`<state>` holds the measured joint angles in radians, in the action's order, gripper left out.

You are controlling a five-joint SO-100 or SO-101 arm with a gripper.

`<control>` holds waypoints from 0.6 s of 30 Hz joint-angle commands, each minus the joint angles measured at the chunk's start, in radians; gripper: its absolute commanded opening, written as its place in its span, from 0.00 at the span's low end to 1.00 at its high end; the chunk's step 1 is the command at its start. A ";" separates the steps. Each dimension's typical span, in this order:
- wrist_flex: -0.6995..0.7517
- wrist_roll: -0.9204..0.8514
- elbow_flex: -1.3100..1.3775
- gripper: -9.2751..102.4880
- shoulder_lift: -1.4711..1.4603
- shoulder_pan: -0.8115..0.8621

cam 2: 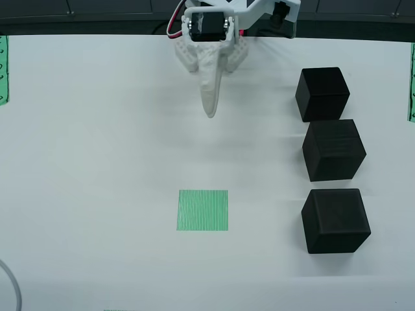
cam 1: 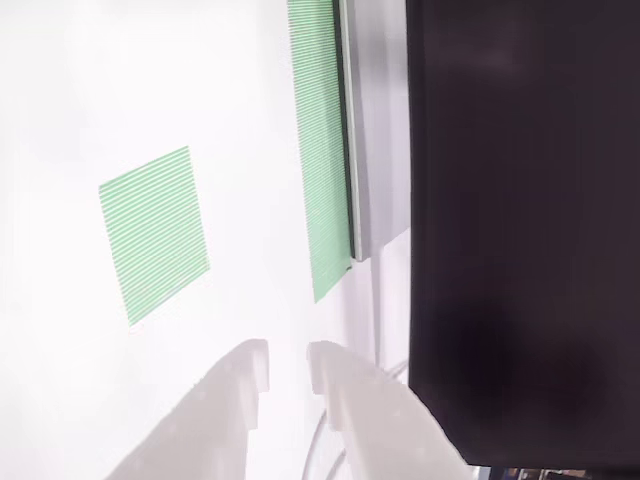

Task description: Stack 3 Blocks on the chosen place.

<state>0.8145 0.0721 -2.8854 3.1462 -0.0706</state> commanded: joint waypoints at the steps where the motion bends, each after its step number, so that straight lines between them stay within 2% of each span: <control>1: -0.021 -0.067 0.150 0.08 -0.084 -0.028; 5: 0.008 -0.183 0.305 0.08 -0.209 -0.087; 11: 0.143 -0.307 0.535 0.08 -0.345 -0.183; 15: 0.298 -0.413 0.676 0.08 -0.403 -0.322; 18: 0.396 -0.417 0.769 0.08 -0.430 -0.425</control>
<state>1.1321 -0.3267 -2.2289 2.7382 -0.4341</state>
